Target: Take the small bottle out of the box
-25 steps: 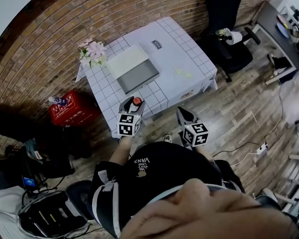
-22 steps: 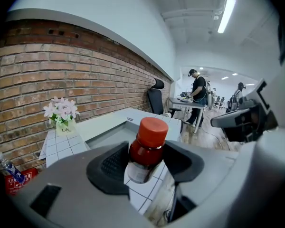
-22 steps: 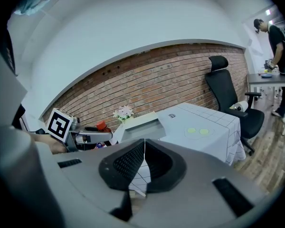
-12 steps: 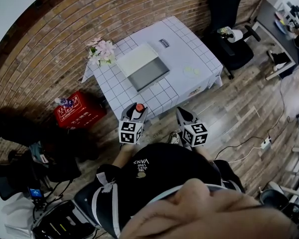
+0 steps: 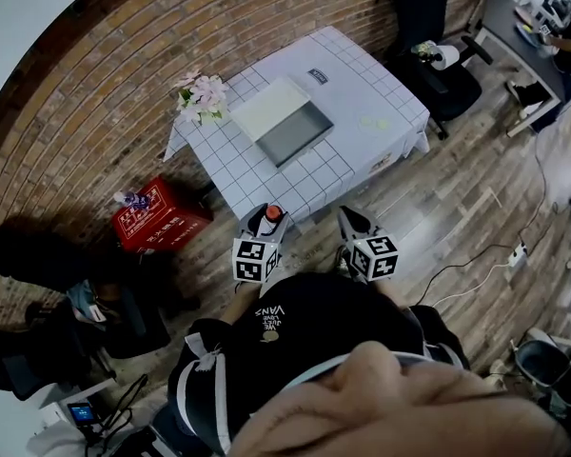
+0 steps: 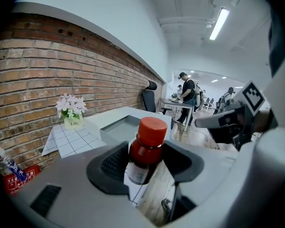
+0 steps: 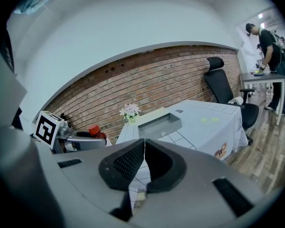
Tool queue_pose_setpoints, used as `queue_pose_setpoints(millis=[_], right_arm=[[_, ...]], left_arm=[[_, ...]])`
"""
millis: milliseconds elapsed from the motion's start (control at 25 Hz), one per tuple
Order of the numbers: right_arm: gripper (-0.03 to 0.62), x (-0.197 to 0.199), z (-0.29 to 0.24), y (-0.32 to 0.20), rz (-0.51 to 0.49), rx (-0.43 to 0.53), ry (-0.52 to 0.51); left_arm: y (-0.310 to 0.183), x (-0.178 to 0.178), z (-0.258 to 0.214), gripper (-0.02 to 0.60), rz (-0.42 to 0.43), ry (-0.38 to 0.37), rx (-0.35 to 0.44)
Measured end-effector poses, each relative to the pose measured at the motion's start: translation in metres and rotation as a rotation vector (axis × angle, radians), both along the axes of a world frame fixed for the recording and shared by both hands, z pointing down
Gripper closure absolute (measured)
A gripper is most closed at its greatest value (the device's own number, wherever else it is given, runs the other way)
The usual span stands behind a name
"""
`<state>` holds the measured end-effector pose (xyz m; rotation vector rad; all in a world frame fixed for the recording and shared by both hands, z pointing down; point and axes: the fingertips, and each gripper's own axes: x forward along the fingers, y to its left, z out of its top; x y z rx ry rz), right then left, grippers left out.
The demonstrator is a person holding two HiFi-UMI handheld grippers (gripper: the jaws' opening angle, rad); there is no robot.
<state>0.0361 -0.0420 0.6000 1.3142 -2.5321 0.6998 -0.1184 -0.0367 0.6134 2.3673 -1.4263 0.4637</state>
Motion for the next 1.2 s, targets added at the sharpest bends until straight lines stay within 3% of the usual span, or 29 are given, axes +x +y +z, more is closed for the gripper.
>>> queue_pose_setpoints(millis=[1200], right_arm=[[0.591, -0.043, 0.024, 0.073, 0.043, -0.04, 0.052]], left_arm=[[0.068, -0.04, 0.009, 0.351, 0.088, 0.012, -0.008]])
